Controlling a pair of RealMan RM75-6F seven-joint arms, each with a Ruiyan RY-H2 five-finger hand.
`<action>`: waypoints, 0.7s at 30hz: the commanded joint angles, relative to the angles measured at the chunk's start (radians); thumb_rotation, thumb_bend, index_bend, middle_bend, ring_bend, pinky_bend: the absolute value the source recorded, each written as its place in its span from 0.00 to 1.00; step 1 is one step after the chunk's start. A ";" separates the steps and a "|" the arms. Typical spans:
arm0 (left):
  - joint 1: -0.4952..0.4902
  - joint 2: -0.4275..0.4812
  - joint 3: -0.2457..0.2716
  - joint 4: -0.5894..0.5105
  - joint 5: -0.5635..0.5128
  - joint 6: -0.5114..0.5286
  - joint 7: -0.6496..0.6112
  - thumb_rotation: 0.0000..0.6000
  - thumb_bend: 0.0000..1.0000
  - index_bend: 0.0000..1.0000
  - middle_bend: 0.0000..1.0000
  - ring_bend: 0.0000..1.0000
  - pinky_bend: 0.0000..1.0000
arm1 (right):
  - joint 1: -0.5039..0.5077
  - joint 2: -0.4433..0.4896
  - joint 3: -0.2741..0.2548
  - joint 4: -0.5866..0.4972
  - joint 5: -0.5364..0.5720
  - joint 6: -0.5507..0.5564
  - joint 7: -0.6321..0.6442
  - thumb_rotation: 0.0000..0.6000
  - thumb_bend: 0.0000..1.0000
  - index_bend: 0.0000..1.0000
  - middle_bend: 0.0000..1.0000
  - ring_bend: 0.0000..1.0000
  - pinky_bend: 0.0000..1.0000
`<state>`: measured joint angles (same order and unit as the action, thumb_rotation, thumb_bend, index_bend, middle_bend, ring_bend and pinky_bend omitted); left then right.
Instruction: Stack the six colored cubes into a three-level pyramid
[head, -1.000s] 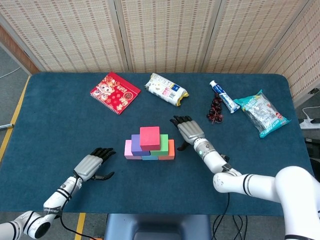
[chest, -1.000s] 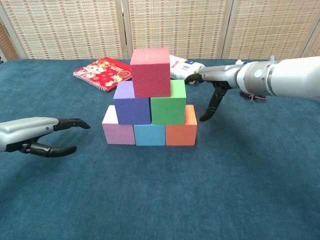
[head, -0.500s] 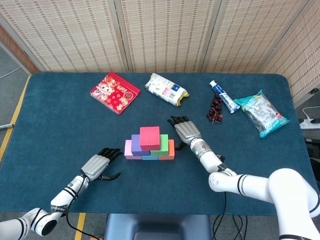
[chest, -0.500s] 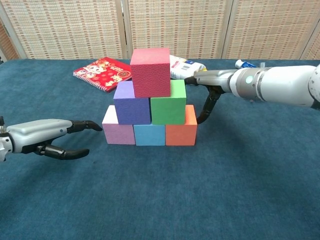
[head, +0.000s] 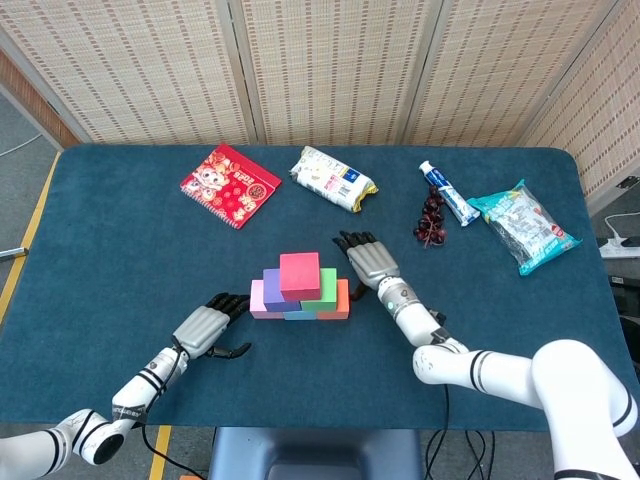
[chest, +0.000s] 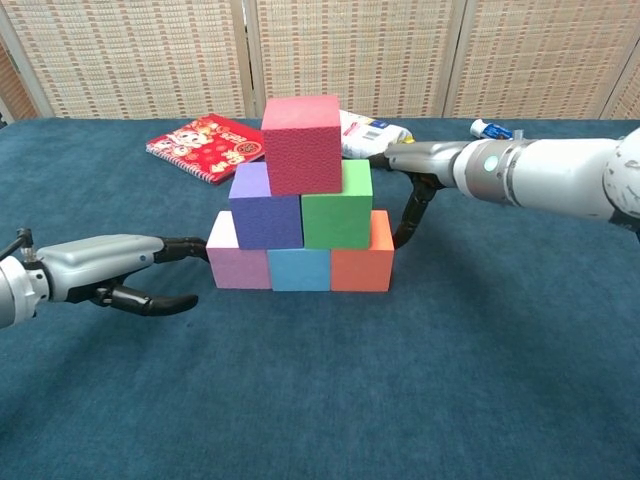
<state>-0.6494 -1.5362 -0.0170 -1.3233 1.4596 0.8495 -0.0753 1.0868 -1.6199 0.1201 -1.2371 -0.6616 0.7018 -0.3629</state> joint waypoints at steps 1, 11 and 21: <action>-0.002 0.000 0.001 -0.001 -0.001 0.001 0.001 0.22 0.31 0.07 0.00 0.00 0.00 | -0.002 -0.002 0.002 -0.001 -0.001 0.001 -0.003 1.00 0.09 0.00 0.00 0.00 0.04; -0.008 -0.003 0.007 0.006 -0.002 0.002 -0.001 0.22 0.31 0.07 0.00 0.00 0.00 | -0.006 0.001 0.010 -0.011 0.000 0.004 -0.019 1.00 0.09 0.00 0.00 0.00 0.04; 0.004 0.010 0.012 0.018 -0.023 0.007 -0.003 0.22 0.31 0.07 0.00 0.00 0.00 | -0.014 0.031 0.004 -0.029 0.018 0.010 -0.047 1.00 0.09 0.00 0.00 0.00 0.03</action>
<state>-0.6443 -1.5249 -0.0040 -1.3065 1.4378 0.8583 -0.0775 1.0726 -1.5888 0.1238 -1.2667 -0.6440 0.7117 -0.4100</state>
